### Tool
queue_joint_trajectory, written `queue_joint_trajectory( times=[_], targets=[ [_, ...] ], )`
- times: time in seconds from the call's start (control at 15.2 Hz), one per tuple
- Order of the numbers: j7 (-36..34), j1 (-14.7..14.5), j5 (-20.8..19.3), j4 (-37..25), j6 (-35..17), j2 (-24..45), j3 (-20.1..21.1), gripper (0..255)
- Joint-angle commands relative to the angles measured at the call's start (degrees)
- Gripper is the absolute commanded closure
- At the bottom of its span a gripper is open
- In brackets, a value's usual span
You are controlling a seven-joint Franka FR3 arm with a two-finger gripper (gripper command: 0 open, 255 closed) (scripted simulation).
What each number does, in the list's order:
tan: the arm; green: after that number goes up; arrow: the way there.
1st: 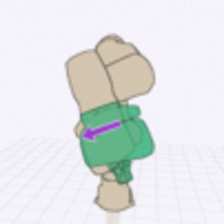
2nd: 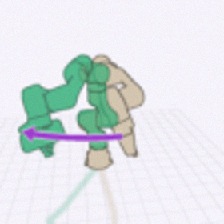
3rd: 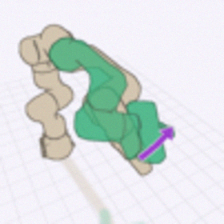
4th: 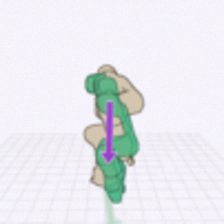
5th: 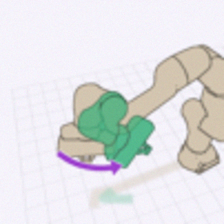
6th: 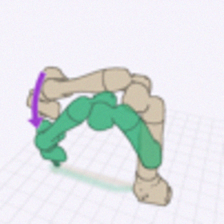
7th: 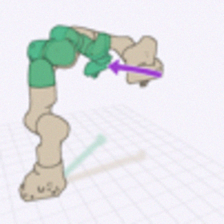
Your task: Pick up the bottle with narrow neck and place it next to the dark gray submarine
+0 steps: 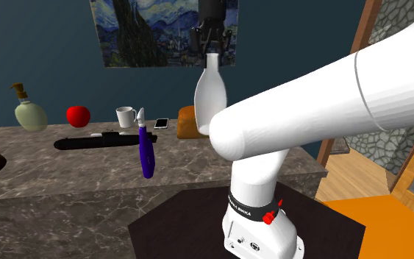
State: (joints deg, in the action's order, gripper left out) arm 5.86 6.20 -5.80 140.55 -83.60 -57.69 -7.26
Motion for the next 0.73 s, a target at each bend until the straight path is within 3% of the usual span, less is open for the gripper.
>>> queue_joint_trajectory(
  times=[0.0, 0.66],
  targets=[
    [-0.01, -0.09, 0.18, -1.92, 1.31, 0.6, 0.18, 255],
    [0.16, -0.45, 0.75, -11.86, 7.43, 4.43, 0.67, 255]
  ],
)
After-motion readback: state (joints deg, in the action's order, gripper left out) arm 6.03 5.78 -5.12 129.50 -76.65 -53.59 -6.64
